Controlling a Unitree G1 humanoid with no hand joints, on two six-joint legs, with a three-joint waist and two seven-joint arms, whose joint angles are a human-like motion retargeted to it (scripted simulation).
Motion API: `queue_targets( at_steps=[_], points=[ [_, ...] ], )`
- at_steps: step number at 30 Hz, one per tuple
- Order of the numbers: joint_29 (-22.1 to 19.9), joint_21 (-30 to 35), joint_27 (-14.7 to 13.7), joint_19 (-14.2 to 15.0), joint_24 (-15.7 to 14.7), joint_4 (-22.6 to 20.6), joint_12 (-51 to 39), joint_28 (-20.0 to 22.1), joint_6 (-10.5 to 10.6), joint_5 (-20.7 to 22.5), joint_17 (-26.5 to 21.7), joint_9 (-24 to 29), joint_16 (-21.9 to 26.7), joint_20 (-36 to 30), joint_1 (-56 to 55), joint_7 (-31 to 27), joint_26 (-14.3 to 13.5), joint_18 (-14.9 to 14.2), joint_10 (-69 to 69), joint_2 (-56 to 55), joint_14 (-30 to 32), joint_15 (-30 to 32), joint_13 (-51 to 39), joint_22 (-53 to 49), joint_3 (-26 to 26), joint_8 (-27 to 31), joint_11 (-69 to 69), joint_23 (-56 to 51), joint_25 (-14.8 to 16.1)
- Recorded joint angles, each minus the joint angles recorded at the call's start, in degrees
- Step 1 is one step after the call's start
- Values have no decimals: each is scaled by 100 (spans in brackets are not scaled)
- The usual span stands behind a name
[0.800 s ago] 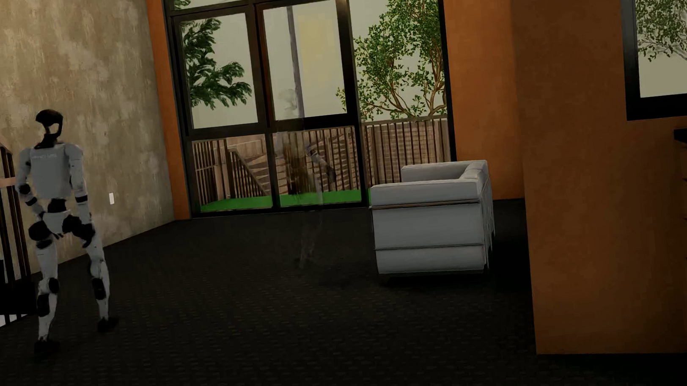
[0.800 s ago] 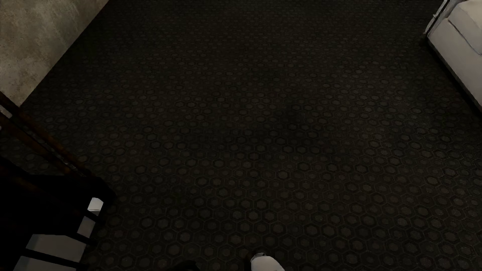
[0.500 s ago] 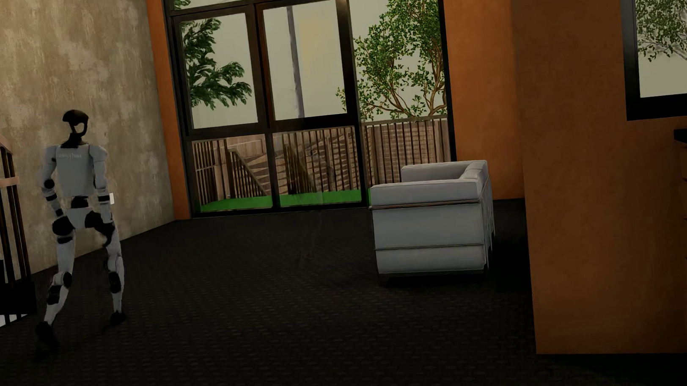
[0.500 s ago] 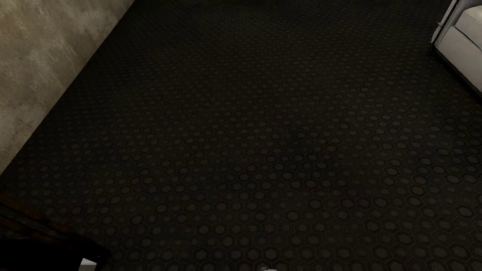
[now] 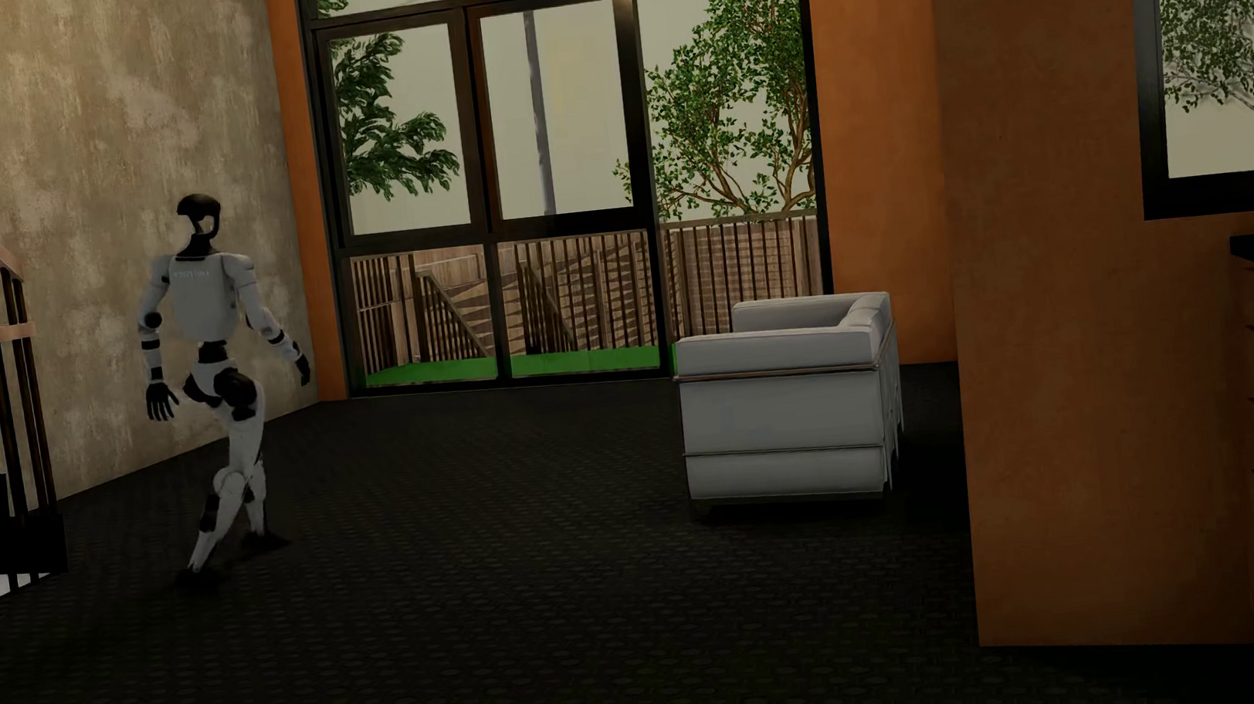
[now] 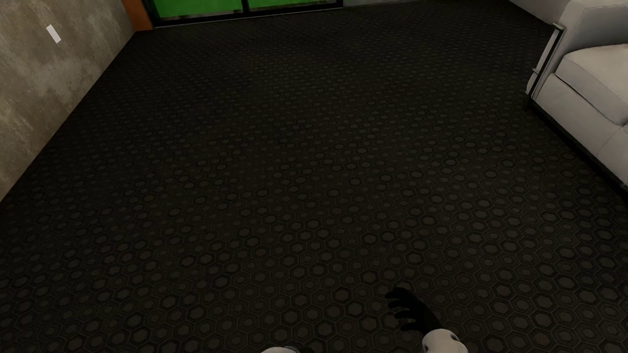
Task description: Move towards the white sofa
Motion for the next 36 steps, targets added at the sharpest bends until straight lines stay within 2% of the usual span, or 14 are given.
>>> queue_targets(
  at_steps=[3, 5, 10, 12, 14, 16, 19, 22, 24, 27, 30, 31, 33, 36],
  points=[
    [0, 100, 0, 0, 0, -25, 64, 0, -98, -217, 121, -52, -28, 305, -74, 0, 0, 0, 13, 358, -111, -90, 354, 32, 150, 0, 157, -238, 0],
    [0, 448, 0, 0, 0, -282, -28, 0, -322, -437, 266, -165, -6, 207, -211, 0, 0, 0, 523, 446, 398, 262, 616, 142, 55, 0, 473, 373, 0],
    [0, 2310, 0, 0, 0, -559, -745, 0, -740, -1020, 299, -59, 125, -181, 835, 0, 0, 0, 971, -1053, -757, 2943, 1096, -111, -351, 0, 3616, 2637, 0],
    [0, 2383, 0, 0, 0, -628, -960, 0, -775, -972, 74, 57, 258, 53, 1364, 0, 0, 0, 923, -2176, -1415, 2722, 1419, -559, -730, 0, 5276, 2344, 0],
    [0, 1688, 0, 0, 0, -590, -1169, 0, -749, -692, -18, 150, 358, 609, 1953, 0, 0, 0, 811, -3053, -1970, 2023, 1752, -936, -1196, 0, 5742, 2010, 0],
    [0, 984, 0, 0, 0, -531, -1377, 0, -774, -530, 9, 219, 443, 1314, 2544, 0, 0, 0, 682, -3643, -2405, 1978, 1945, -1351, -1686, 0, 4782, 1774, 0],
    [0, 478, 0, 0, 0, -444, -1793, 0, -752, -534, 155, 158, 502, 2030, 3241, 0, 0, 0, 471, -3933, -3051, 2466, 2071, -1993, -2244, 0, 1734, 1687, 0],
    [0, 560, 0, 0, 0, -509, -2274, 0, -800, -729, 391, 28, 481, 2154, 3980, 0, 0, 0, 249, -3700, -3714, 1119, 2121, -2528, -2535, 0, 355, 1994, 0],
    [0, 820, 0, 0, 0, -410, -2379, 0, -671, -835, 516, -196, 371, 2062, 4067, 0, 0, 0, 400, -3860, -3502, 1314, 2122, -2817, -2787, 0, 491, 2316, 0],
    [0, 1176, 0, 0, 0, -107, -1947, 0, -29, -381, 496, -495, 4, 1799, 4068, 0, 0, 0, 926, -4063, -1927, 3071, 2083, -2761, -2611, 0, 847, 2837, 0],
    [0, 940, 0, 0, 0, 326, -1366, 0, 394, 69, 286, -434, -127, 890, 3309, 0, 0, 0, 2848, -3194, 320, 2343, 1975, -2084, -2438, 0, 878, 2528, 0],
    [0, 769, 0, 0, 0, 464, -1293, 0, 475, 171, 233, -389, -92, 385, 2789, 0, 0, 0, 3633, -2892, 571, 1992, 1912, -1837, -2366, 0, 835, 2291, 0],
    [0, 584, 0, 0, 0, 548, -1119, 0, 533, 360, 101, -283, -92, -281, 1822, 0, 0, 0, 4894, -2386, -21, 1620, 1645, -1271, -1943, 0, 717, 1885, 0],
    [0, 450, 0, 0, 0, 371, -615, 0, 396, 410, -75, -95, -176, -187, 889, 0, 0, 0, 4703, -1514, -935, 1218, 1076, -210, -1104, 0, 473, 1543, 0]
  ],
)
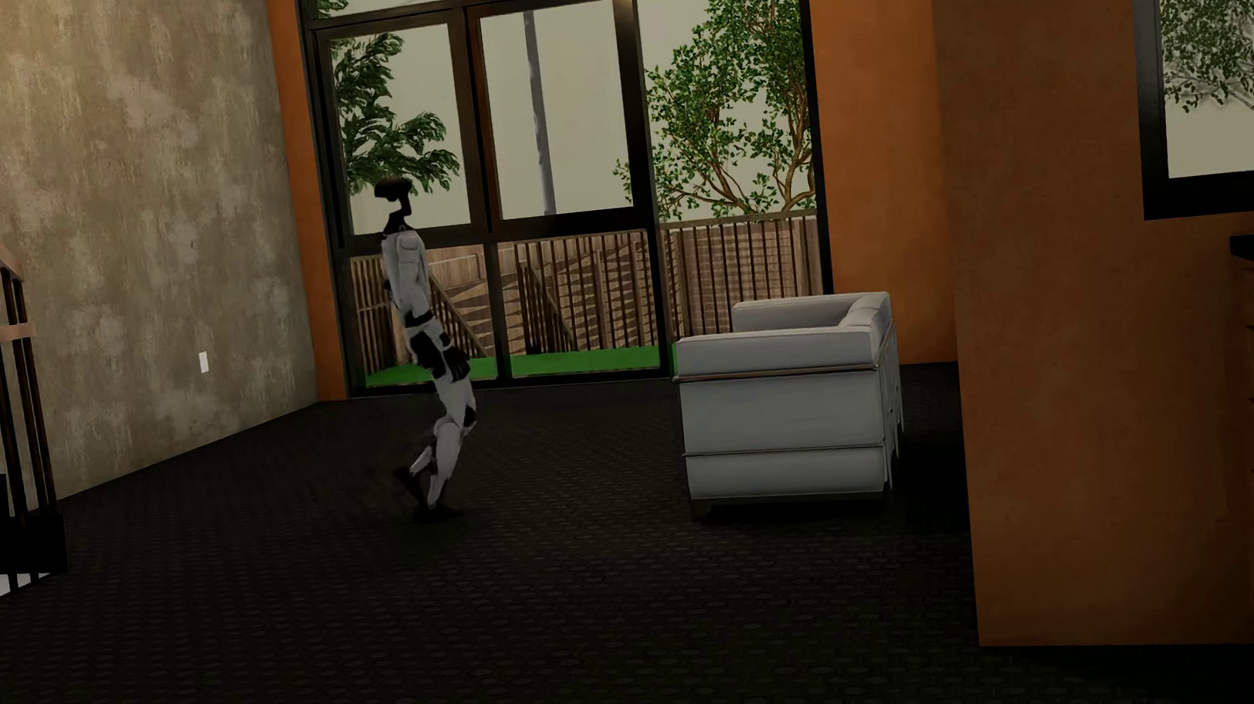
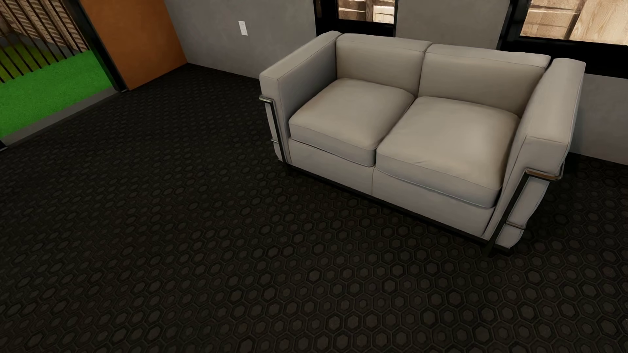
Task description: Move towards the white sofa
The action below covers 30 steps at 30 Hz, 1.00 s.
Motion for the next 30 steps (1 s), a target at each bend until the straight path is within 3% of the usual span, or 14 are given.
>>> queue_targets(
  at_steps=[3, 5, 8, 11, 12, 14, 17, 20, 22, 25, 30],
  points=[
    [0, -582, 0, 0, 0, -139, 493, 0, -191, -244, -2, 36, 133, 81, -409, 0, 0, 0, -2144, 398, 45, -218, -425, 373, 873, 0, -19, -307, 0],
    [0, -802, 0, 0, 0, -70, 781, 0, -136, -353, -84, 27, 159, 122, -415, 0, 0, 0, -3618, 664, 625, -418, -548, 308, 1155, 0, -56, -693, 0],
    [0, -943, 0, 0, 0, -43, 992, 0, -2, -503, -210, 16, 86, 236, -248, 0, 0, 0, -4924, 1151, 1170, -738, -454, 291, 1153, 0, -153, -1269, 0],
    [0, -886, 0, 0, 0, -137, 851, 0, 15, -697, -134, -108, 107, 254, -263, 0, 0, 0, -4905, 1413, 788, -937, -133, 211, 1077, 0, -113, -1195, 0],
    [0, -741, 0, 0, 0, -170, 759, 0, 0, -794, -97, -189, 118, 305, -278, 0, 0, 0, -4823, 1457, 993, -934, -11, 197, 1063, 0, -84, -927, 0],
    [0, -243, 0, 0, 0, -312, 493, 0, -157, -1052, 60, -296, 160, 385, -298, 0, 0, 0, -4546, 1560, 1253, -732, 129, 190, 945, 0, 6, 118, 0],
    [0, 979, 0, 0, 0, -570, -108, 0, -464, -1451, 350, -273, 283, 530, 100, 0, 0, 0, -4274, 1415, 748, -2, 318, 30, 766, 0, 695, 1749, 0],
    [0, 1917, 0, 0, 0, -700, -516, 0, -714, -1764, 294, -82, 459, 1225, 663, 0, 0, 0, -4288, 265, 207, 776, 692, -642, 666, 0, 2633, 1249, 0],
    [0, 1531, 0, 0, 0, -826, -733, 0, -835, -1732, 356, 49, 581, 1643, 922, 0, 0, 0, -4363, -642, -98, 1223, 763, -916, 289, 0, 4030, 914, 0],
    [0, 551, 0, 0, 0, -836, -1190, 0, -855, -1476, 561, 251, 660, 1941, 1307, 0, 0, 0, -4499, -1487, -264, 692, 644, -762, -391, 0, 4683, 506, 0],
    [0, 802, 0, 0, 0, -699, -1761, 0, -644, -1242, 387, 565, 634, 1036, 1198, 0, 0, 0, -4160, -1443, -680, 563, 96, -1153, -942, 0, 2079, -24, 0]
  ],
)
